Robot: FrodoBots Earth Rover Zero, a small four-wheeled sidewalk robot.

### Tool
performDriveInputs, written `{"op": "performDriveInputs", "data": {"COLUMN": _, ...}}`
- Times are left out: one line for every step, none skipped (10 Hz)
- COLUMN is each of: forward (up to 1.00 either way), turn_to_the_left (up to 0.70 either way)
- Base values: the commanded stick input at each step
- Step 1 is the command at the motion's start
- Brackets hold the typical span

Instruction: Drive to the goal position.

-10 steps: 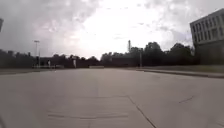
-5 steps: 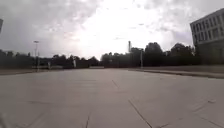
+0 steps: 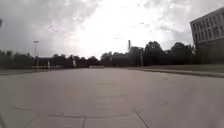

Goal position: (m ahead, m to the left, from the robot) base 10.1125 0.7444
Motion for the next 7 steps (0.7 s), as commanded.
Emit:
{"op": "performDriveInputs", "data": {"forward": 0.70, "turn_to_the_left": -0.01}}
{"op": "performDriveInputs", "data": {"forward": 0.70, "turn_to_the_left": -0.01}}
{"op": "performDriveInputs", "data": {"forward": 0.70, "turn_to_the_left": -0.01}}
{"op": "performDriveInputs", "data": {"forward": 0.70, "turn_to_the_left": -0.01}}
{"op": "performDriveInputs", "data": {"forward": 0.70, "turn_to_the_left": -0.01}}
{"op": "performDriveInputs", "data": {"forward": 0.70, "turn_to_the_left": -0.01}}
{"op": "performDriveInputs", "data": {"forward": 0.70, "turn_to_the_left": -0.01}}
